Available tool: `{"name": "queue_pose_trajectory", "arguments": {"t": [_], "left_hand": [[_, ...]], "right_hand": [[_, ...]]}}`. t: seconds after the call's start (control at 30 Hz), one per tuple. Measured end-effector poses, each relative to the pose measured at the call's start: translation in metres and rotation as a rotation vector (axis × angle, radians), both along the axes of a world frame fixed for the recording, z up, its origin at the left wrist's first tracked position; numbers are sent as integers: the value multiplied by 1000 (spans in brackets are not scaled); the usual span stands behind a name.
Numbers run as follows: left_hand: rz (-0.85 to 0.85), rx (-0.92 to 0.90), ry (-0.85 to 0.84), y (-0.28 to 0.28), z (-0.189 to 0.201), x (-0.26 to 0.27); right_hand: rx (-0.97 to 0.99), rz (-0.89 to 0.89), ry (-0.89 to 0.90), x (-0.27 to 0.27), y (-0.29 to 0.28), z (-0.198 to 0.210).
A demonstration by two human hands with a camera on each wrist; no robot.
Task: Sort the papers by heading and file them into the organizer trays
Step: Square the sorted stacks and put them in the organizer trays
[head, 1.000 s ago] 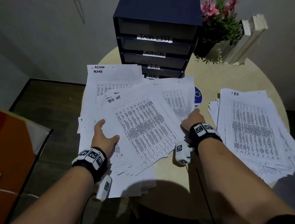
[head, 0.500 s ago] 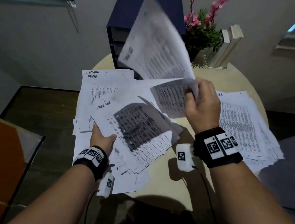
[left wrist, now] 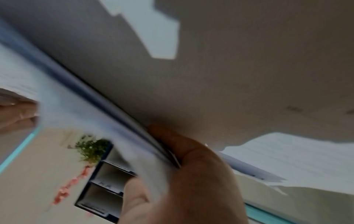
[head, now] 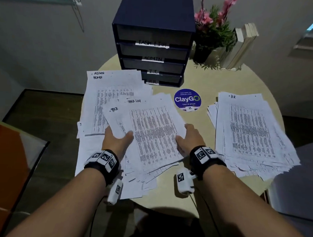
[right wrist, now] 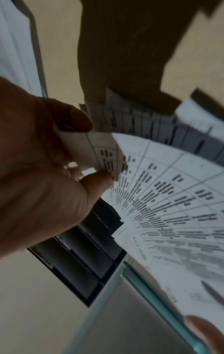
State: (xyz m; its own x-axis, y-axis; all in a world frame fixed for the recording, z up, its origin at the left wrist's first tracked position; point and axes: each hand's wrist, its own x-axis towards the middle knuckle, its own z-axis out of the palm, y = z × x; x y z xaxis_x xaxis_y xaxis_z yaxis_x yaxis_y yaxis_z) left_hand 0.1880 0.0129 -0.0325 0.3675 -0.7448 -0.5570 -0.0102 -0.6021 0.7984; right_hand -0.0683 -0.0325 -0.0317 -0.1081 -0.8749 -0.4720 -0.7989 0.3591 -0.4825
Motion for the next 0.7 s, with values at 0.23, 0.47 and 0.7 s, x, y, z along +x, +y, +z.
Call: {"name": "queue_pose_trajectory", "arguments": {"t": [0.23,0.47,0.7], "left_hand": [[-95,-253,-100,3,15,-21],[-108,-442,237,-7,80,-43],[-101,-458,375,-25,113,-80]], "right_hand": [[-78,87,86,-15,6,4],[-197,-287,-678,-60,-17,64],[-313,-567,-966,-89,-9,87]]}}
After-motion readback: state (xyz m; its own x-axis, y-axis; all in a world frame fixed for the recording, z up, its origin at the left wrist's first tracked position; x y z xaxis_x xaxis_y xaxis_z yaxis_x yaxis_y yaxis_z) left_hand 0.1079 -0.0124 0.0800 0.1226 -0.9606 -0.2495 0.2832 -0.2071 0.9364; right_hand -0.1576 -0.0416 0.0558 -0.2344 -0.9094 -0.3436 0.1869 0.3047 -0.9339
